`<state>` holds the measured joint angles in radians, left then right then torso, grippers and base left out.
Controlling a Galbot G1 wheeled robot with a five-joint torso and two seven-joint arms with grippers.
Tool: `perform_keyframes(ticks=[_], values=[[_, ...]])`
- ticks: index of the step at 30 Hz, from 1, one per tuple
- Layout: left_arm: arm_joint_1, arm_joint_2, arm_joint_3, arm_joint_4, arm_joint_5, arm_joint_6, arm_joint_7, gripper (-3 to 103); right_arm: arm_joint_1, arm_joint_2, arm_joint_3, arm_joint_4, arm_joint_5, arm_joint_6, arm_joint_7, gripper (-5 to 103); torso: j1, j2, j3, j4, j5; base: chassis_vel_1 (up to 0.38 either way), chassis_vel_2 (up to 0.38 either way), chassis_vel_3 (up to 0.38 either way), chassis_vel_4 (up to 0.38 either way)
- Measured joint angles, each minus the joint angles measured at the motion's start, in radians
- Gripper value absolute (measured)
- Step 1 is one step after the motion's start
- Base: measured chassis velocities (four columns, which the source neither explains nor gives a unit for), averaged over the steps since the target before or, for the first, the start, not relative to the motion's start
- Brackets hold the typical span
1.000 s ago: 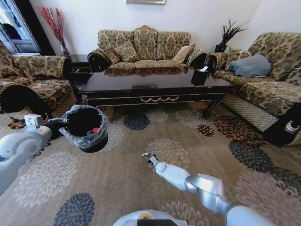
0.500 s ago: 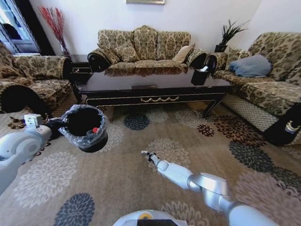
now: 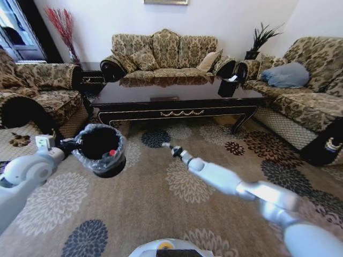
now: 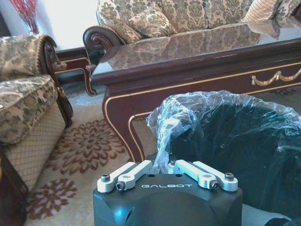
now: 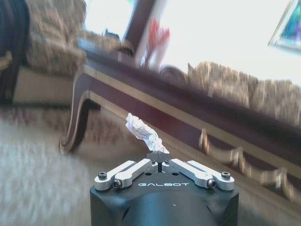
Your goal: Move to the front of the table and pick up the trash from the floor, then place it into the trash bin.
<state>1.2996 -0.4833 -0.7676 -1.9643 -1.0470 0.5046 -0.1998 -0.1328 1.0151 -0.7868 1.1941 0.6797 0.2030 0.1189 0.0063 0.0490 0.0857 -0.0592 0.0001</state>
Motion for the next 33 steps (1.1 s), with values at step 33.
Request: perform_keyframes(ticks=[33], values=[[-0.067,-0.025,-0.037,0.004,-0.258,0.076,-0.122,4,0.355,0.326,-0.212,0.108,-0.023,0.104,-0.136,0,0.0,0.0,0.0,0.0,-0.0003,0.0,0.0,0.0,0.0]])
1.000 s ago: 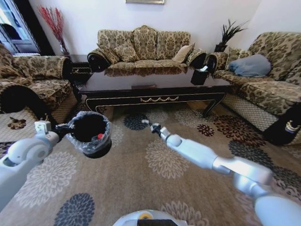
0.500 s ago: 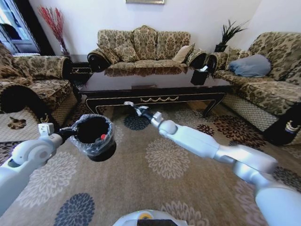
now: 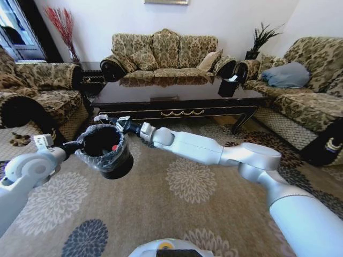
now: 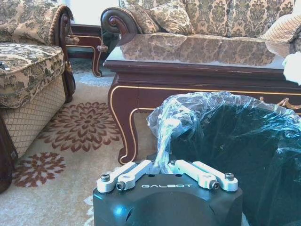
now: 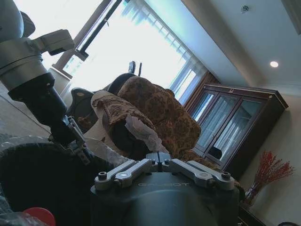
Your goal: Move to the front of the table and pick up the trash from the floor, then place it into the trash bin.
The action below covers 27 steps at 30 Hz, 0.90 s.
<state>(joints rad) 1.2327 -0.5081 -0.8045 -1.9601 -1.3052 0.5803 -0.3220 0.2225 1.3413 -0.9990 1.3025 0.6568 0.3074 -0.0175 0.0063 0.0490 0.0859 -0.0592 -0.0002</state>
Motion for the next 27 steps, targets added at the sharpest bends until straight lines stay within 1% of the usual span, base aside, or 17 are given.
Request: perform_keyframes(ticks=[3,4,6,9,11,15,16,17,18,20,21,23,25,26,27], values=[[-0.001,0.004,-0.002,0.003,0.002,0.0,0.002,4,0.0,0.005,-0.008,-0.011,-0.025,0.005,-0.004,0,0.0,0.0,0.0,0.0002,0.0,0.0,0.0,0.0,0.0],[-0.001,0.004,-0.003,0.004,0.003,0.0,0.002,4,0.0,0.006,-0.011,-0.016,-0.035,0.005,-0.005,-3,0.0,0.0,0.0,0.0002,0.0,0.0,0.0,0.0,0.0],[-0.001,0.005,-0.003,0.004,0.003,0.0,0.003,4,0.0,0.006,-0.013,-0.019,-0.041,0.005,-0.005,-3,0.0,0.0,0.0,0.0002,0.0,0.0,0.0,0.0,0.0],[-0.001,0.007,-0.004,0.004,0.005,0.0,0.006,4,0.003,0.005,-0.019,-0.022,-0.048,0.003,-0.01,12,0.0,0.0,0.0,0.0001,0.0001,0.0,0.0,0.0,0.0],[-0.001,0.008,-0.005,0.004,0.006,0.0,0.006,4,0.003,0.005,-0.02,-0.021,-0.048,0.002,-0.013,12,0.0,0.0,0.0,0.0,0.0001,0.0,0.0,0.0,0.0],[0.0,0.009,-0.007,0.004,0.008,-0.001,0.008,4,0.006,0.001,-0.022,-0.017,-0.047,0.003,-0.032,33,0.0,0.0,0.0,0.0003,0.0003,0.0,0.0,0.0,0.0],[0.0,0.009,-0.007,0.004,0.008,-0.001,0.008,4,0.006,0.001,-0.022,-0.017,-0.047,0.003,-0.032,33,0.0,0.0,0.0,0.0003,0.0003,0.0,0.0,0.0,0.0],[0.002,0.009,-0.007,0.004,0.01,-0.002,0.009,4,0.006,0.0,-0.022,-0.015,-0.047,0.003,-0.032,38,0.0,0.0,0.0,0.0003,0.0003,0.0,0.0,0.0,0.0],[0.004,0.008,-0.007,0.004,0.013,-0.002,0.01,4,0.006,-0.002,-0.022,-0.013,-0.046,0.003,-0.032,38,0.0,0.0,0.0,0.0003,0.0003,0.0,0.0,0.0,0.0],[0.011,-0.001,-0.008,0.005,0.024,-0.004,0.013,4,0.003,-0.01,-0.014,-0.005,-0.044,0.003,-0.024,50,0.0,0.0,0.0,0.0003,0.0003,0.0,0.0,0.0,0.0],[0.011,-0.001,-0.008,0.005,0.024,-0.004,0.013,4,0.003,-0.01,-0.014,-0.005,-0.044,0.003,-0.024,50,0.0,0.0,0.0,0.0003,0.0003,0.0,0.0,0.0,0.0],[0.015,-0.012,-0.01,0.007,0.026,-0.004,0.01,4,-0.005,-0.018,0.0,0.004,-0.041,0.002,0.003,61,0.0,0.0,0.0,0.0003,0.0003,0.0,0.0,0.0,0.0],[0.021,-0.044,-0.015,0.007,0.014,-0.003,-0.005,4,-0.034,-0.033,0.041,0.025,-0.025,-0.029,0.108,71,0.0,0.0,0.0,0.0004,0.0004,0.0,0.0,0.0,0.0],[0.021,-0.044,-0.015,0.007,0.014,-0.003,-0.005,4,-0.034,-0.033,0.041,0.025,-0.025,-0.029,0.108,71,0.0,0.0,0.0,0.0004,0.0004,0.0,0.0,0.0,0.0],[0.023,-0.065,-0.018,0.008,0.006,-0.003,-0.014,4,-0.051,-0.042,0.069,0.034,-0.003,-0.055,0.17,77,0.0,0.0,0.0,0.0004,0.0004,0.0,0.0,0.0,0.0]])
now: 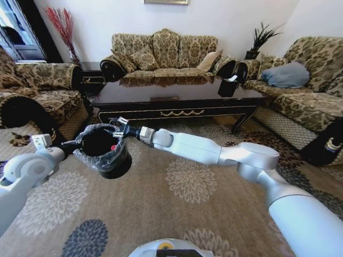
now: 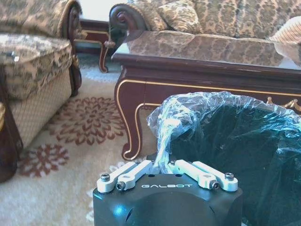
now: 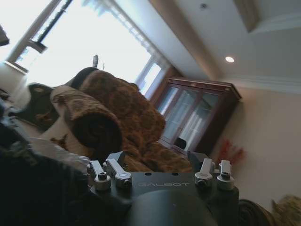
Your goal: Move to the front of the table and pick up the trash from the floor, then place it into the trash bin.
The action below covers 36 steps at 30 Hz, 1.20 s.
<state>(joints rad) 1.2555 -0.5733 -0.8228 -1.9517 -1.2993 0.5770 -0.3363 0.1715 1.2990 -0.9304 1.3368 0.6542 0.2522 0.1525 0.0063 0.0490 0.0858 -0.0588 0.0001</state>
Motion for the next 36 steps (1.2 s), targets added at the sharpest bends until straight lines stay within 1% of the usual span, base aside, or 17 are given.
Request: perform_keyframes(ticks=[1,2,3,4,5,6,7,10,11,13,15,16,18,20,27,31,36], values=[[0.001,-0.02,-0.003,0.003,-0.007,0.0,-0.012,4,-0.013,-0.009,0.029,0.005,0.027,-0.024,0.044,77,0.0,0.0,0.0,-0.0001,0.0,0.0,0.0,0.0,0.0],[0.003,-0.045,-0.005,0.011,-0.012,0.0,-0.026,4,-0.025,-0.023,0.07,0.006,0.066,-0.051,0.09,82,0.0,0.0,0.0,-0.0002,0.0,0.0,0.0,0.0,0.0],[0.003,-0.045,-0.005,0.011,-0.012,0.0,-0.026,4,-0.025,-0.023,0.07,0.006,0.066,-0.051,0.09,82,0.0,0.0,0.0,-0.0002,0.0,0.0,0.0,0.0,0.0],[0.004,-0.054,-0.005,0.017,-0.012,0.0,-0.03,4,-0.028,-0.027,0.084,0.005,0.078,-0.058,0.102,88,0.0,0.0,0.0,-0.0003,0.0001,0.0,0.0,0.0,0.0],[0.007,-0.07,-0.005,0.031,-0.012,0.001,-0.039,4,-0.032,-0.039,0.112,-0.002,0.105,-0.069,0.127,88,0.0,0.0,0.0,-0.0003,0.0,0.0,0.0,0.0,0.0],[0.008,-0.095,-0.001,0.064,-0.006,0.002,-0.052,4,-0.033,-0.062,0.161,-0.028,0.15,-0.082,0.161,97,0.0,0.0,0.0,-0.0003,0.0002,0.0,0.0,0.0,0.0],[0.004,-0.111,0.003,0.091,0.002,0.002,-0.057,4,-0.032,-0.078,0.185,-0.044,0.171,-0.088,0.172,99,0.0,0.0,0.0,0.0,0.0001,0.0,0.0,0.0,0.0],[-0.01,-0.134,0.01,0.133,0.013,0.0,-0.06,4,-0.026,-0.111,0.221,-0.077,0.193,-0.093,0.178,100,0.0,0.0,0.0,0.0003,-0.0001,0.0,0.0,0.0,0.0],[-0.024,-0.161,0.019,0.176,0.027,-0.005,-0.063,4,-0.022,-0.156,0.254,-0.118,0.201,-0.093,0.17,100,0.0,0.0,0.0,0.0001,-0.0001,0.0,0.0,0.0,0.0],[-0.035,-0.188,0.03,0.213,0.047,-0.012,-0.064,4,-0.025,-0.201,0.283,-0.156,0.201,-0.092,0.16,100,0.0,0.0,0.0,-0.0005,0.0001,0.0,0.0,0.0,0.0],[-0.038,-0.199,0.034,0.223,0.055,-0.014,-0.065,4,-0.03,-0.217,0.295,-0.168,0.201,-0.091,0.157,100,0.0,0.0,0.0,-0.0008,0.0002,0.0,0.0,0.0,0.0],[-0.045,-0.226,0.045,0.247,0.072,-0.018,-0.066,4,-0.047,-0.246,0.324,-0.19,0.2,-0.089,0.155,100,0.0,0.0,0.0,-0.0011,0.0003,0.0,0.0,0.0,0.0],[-0.049,-0.241,0.052,0.257,0.081,-0.02,-0.066,4,-0.058,-0.261,0.339,-0.201,0.198,-0.088,0.154,100,0.0,0.0,0.0,-0.0008,0.0004,0.0,0.0,0.0,0.0],[-0.059,-0.281,0.07,0.277,0.102,-0.022,-0.066,4,-0.087,-0.301,0.371,-0.213,0.182,-0.087,0.153,100,0.0,0.0,0.0,-0.0004,0.0001,0.0,0.0,0.0,0.0],[-0.074,-0.319,0.096,0.29,0.124,-0.023,-0.061,4,-0.142,-0.347,0.407,-0.188,0.167,-0.087,0.153,100,0.0,0.0,0.0,-0.0004,0.0005,0.0,0.0,0.0,0.0],[-0.101,-0.348,0.157,0.327,0.183,-0.033,-0.052,4,-0.174,-0.364,0.43,-0.151,0.152,-0.089,0.167,100,0.0,0.0,0.0,0.0003,0.0,0.0,0.0,0.0,0.0],[-0.131,-0.375,0.215,0.351,0.224,-0.042,-0.043,4,-0.196,-0.378,0.453,-0.132,0.139,-0.089,0.178,100,0.0,0.0,0.0,0.0001,0.0,0.0,0.0,0.0,0.0]])
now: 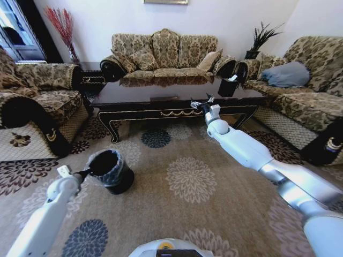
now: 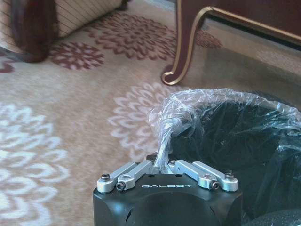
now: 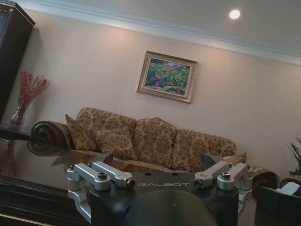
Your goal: Move to the front of the table and pick up the trash from the floor, then place it into the trash bin.
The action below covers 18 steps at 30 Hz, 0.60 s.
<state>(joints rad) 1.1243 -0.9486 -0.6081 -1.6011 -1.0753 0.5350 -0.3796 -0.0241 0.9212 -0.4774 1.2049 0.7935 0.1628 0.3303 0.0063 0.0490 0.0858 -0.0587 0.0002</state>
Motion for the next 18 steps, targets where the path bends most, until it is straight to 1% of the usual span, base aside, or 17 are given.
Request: perform_keyframes(ticks=[2,7,11,13,14,15,17,18], values=[[-0.025,-0.017,0.037,0.02,0.025,-0.003,0.003,4,-0.015,-0.016,0.013,0.013,-0.009,0.0,0.008,100,0.0,0.0,0.0,-0.0007,0.0,0.0,0.0,0.0,0.0],[-0.061,-0.034,0.082,0.056,0.053,-0.013,0.004,4,-0.048,-0.047,0.043,0.038,-0.016,0.0,0.011,100,0.0,0.0,0.0,-0.0003,0.0,0.0,0.0,0.0,0.0],[-0.077,-0.047,0.097,0.072,0.056,-0.019,-0.003,4,-0.066,-0.06,0.061,0.045,-0.02,0.0,0.011,100,0.0,0.0,0.0,-0.0002,0.0003,0.0,0.0,0.0,0.0],[-0.08,-0.052,0.108,0.077,0.071,-0.03,-0.006,4,-0.078,-0.068,0.077,0.048,-0.02,0.001,0.011,100,0.0,0.0,0.0,-0.0002,0.0006,0.0,0.0,0.0,0.0],[-0.08,-0.052,0.111,0.075,0.076,-0.032,-0.007,1,-0.082,-0.07,0.082,0.048,-0.02,0.001,0.011,100,0.0,0.0,0.0,-0.0002,0.0004,0.0,0.0,0.0,0.0],[-0.08,-0.051,0.113,0.071,0.075,-0.033,-0.006,4,-0.084,-0.07,0.086,0.049,-0.02,0.002,0.011,100,0.0,0.0,0.0,-0.0003,0.0,0.0,0.0,0.0,0.0],[-0.078,-0.05,0.114,0.067,0.075,-0.034,-0.002,4,-0.088,-0.07,0.09,0.049,-0.021,0.002,0.011,100,0.0,0.0,0.0,-0.0005,-0.0005,0.0,0.0,0.0,0.0],[-0.074,-0.044,0.114,0.059,0.075,-0.035,-0.002,10,-0.092,-0.07,0.096,0.049,-0.023,0.002,0.011,100,0.0,0.0,0.0,-0.0008,-0.0009,0.0,0.0,0.0,0.0]])
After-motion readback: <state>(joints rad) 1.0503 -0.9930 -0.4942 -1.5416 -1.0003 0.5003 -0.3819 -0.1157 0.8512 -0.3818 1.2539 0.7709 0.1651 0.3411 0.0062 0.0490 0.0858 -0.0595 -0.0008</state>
